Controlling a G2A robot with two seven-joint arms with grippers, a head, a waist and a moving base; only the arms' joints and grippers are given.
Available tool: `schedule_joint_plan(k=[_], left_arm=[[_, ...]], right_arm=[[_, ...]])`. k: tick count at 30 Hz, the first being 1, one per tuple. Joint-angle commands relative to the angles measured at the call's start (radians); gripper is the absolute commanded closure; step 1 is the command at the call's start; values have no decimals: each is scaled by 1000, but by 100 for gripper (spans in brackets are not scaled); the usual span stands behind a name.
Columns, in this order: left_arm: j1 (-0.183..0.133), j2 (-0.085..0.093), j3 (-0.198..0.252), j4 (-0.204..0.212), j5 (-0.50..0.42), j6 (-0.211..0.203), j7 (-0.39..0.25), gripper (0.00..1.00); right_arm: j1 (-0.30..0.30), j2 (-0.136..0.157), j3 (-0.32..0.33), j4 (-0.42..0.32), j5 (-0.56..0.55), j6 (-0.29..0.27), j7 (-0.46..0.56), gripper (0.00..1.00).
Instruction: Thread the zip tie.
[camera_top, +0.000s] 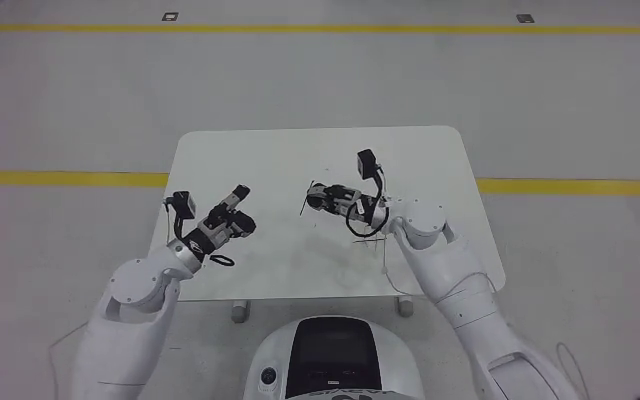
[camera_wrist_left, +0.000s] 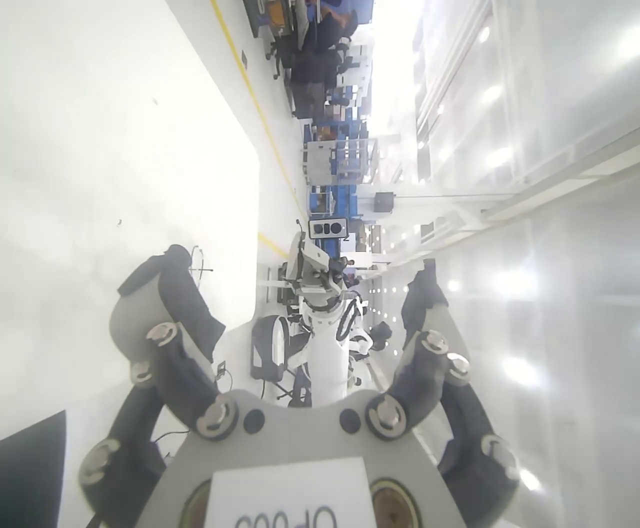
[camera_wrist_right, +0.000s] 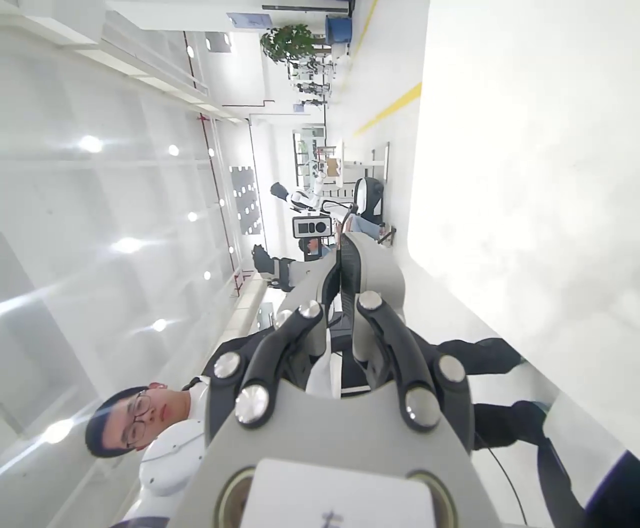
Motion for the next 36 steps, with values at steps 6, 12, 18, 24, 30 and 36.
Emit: schedule_joint_plan(k=[6, 12, 18, 24, 30, 36], left_arm=[[-17, -7, 64, 27, -79, -12, -13, 0], [-29, -11, 90, 36, -107, -33, 10, 0], [-29, -11, 90, 36, -107, -33, 10, 0], [-44, -16, 127, 45, -82, -82, 66, 0], [-73, -20, 156, 74, -84, -105, 91, 0], [-73, -20, 156, 74, -84, -105, 91, 0]], right_arm=[[-59, -19, -55, -45, 31, -59, -254, 100], [-78, -30, -97, -56, 28, -67, -352, 100], [-78, -30, -97, -56, 28, -67, -352, 100], [-122, -32, -126, -108, -38, -58, -454, 100], [-154, -37, -149, -148, -59, -67, -535, 100], [-155, -37, -150, -149, -66, -70, -541, 100]])
